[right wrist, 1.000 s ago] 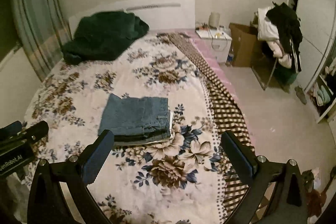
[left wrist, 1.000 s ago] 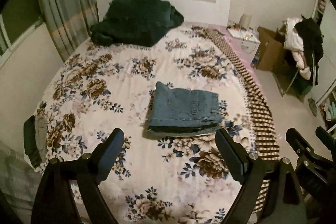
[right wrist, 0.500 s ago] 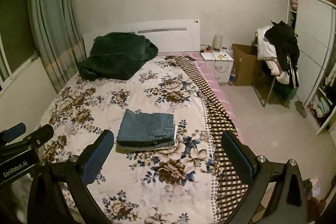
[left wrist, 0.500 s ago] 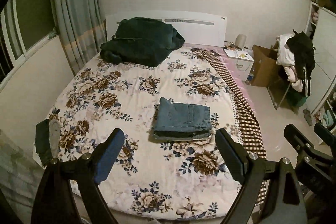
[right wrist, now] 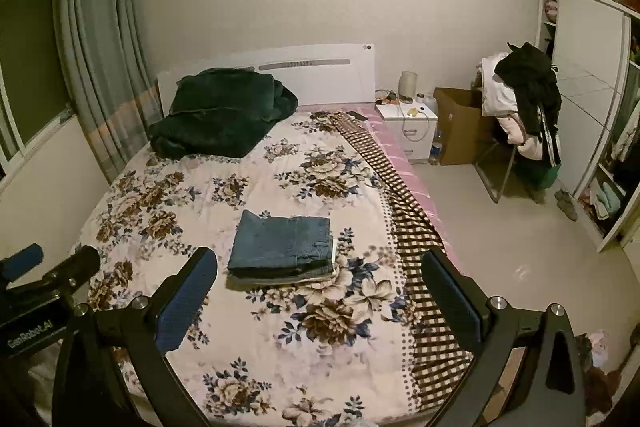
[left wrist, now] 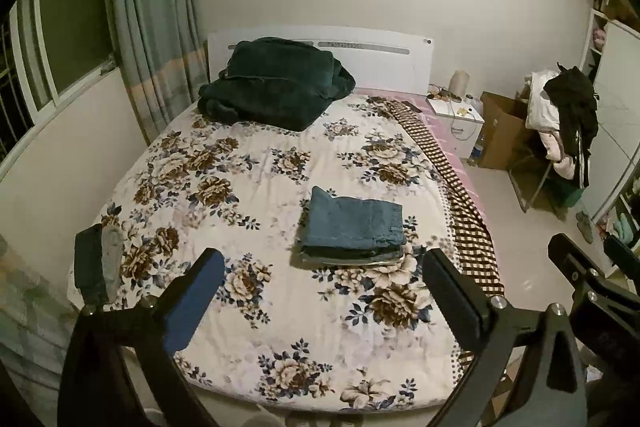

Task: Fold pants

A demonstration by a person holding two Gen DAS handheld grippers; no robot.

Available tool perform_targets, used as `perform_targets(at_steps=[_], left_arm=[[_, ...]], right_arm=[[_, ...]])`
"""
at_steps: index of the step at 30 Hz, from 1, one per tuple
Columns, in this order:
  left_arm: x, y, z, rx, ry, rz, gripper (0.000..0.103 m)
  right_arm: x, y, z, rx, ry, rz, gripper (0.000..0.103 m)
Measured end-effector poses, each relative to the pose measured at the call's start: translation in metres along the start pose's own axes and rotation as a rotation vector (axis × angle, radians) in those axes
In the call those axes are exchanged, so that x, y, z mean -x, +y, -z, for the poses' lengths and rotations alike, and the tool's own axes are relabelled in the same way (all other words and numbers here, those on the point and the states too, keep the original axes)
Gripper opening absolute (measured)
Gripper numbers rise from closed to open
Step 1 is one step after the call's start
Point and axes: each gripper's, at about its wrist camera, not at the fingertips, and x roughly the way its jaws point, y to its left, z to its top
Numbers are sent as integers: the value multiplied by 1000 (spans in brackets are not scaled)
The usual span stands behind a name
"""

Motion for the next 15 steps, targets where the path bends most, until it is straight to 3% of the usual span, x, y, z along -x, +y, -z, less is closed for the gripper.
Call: perform_targets(at_steps=[15], left_arm=[[-4,8,1,6,31,-28,101]], right_arm=[[-16,3,-8,26,56,-9,103]])
